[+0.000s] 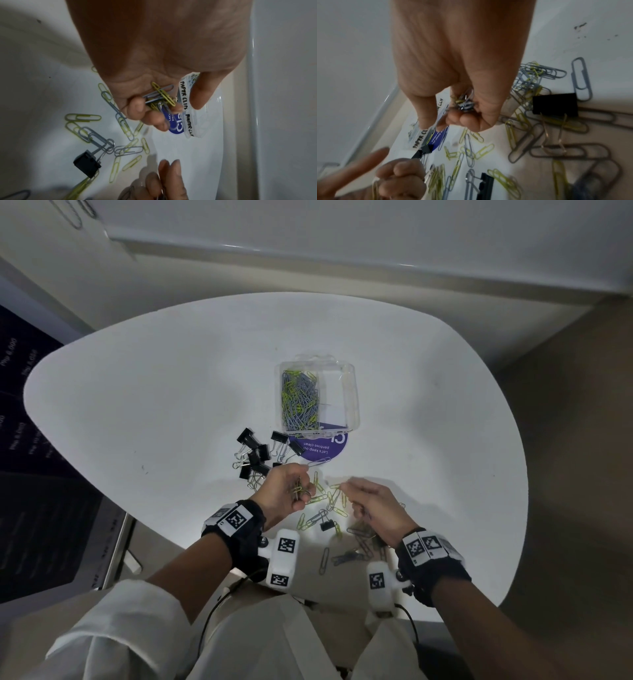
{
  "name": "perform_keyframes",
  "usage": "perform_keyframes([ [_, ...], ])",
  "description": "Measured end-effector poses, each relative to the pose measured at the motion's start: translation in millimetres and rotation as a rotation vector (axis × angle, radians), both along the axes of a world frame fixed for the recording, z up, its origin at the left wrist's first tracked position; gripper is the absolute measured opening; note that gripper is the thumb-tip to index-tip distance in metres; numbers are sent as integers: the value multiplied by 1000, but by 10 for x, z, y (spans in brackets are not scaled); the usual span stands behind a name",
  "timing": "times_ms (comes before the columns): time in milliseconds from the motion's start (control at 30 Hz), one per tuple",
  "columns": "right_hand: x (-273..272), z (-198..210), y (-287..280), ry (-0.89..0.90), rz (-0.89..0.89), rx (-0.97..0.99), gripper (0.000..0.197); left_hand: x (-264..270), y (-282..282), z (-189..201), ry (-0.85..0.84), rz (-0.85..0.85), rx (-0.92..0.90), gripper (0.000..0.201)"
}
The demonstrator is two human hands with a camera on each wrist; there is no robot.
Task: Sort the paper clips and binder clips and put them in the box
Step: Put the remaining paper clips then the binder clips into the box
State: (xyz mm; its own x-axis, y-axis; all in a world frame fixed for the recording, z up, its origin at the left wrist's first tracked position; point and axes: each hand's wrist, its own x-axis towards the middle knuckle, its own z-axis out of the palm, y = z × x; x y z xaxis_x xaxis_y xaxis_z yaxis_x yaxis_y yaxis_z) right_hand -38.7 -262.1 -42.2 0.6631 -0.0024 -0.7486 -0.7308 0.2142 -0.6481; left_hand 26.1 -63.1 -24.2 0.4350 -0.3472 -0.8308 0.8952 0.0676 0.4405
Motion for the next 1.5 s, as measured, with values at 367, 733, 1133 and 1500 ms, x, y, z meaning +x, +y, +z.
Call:
perform_keyframes([
  [367, 33, -42, 85, -141, 272, -405, 47, -18, 53, -195, -725, -655, 534, 32],
  [733, 56, -198, 215, -171, 500, -792, 35, -147, 21, -259, -1087, -1159, 744, 22],
  [1133, -51, -158, 163, -298, 430, -658, 9, -201, 84, -317, -920, -865, 658, 20],
  [1500, 35, 59, 30, 74, -355, 368, 18, -44, 174, -124, -422, -207, 229, 23],
])
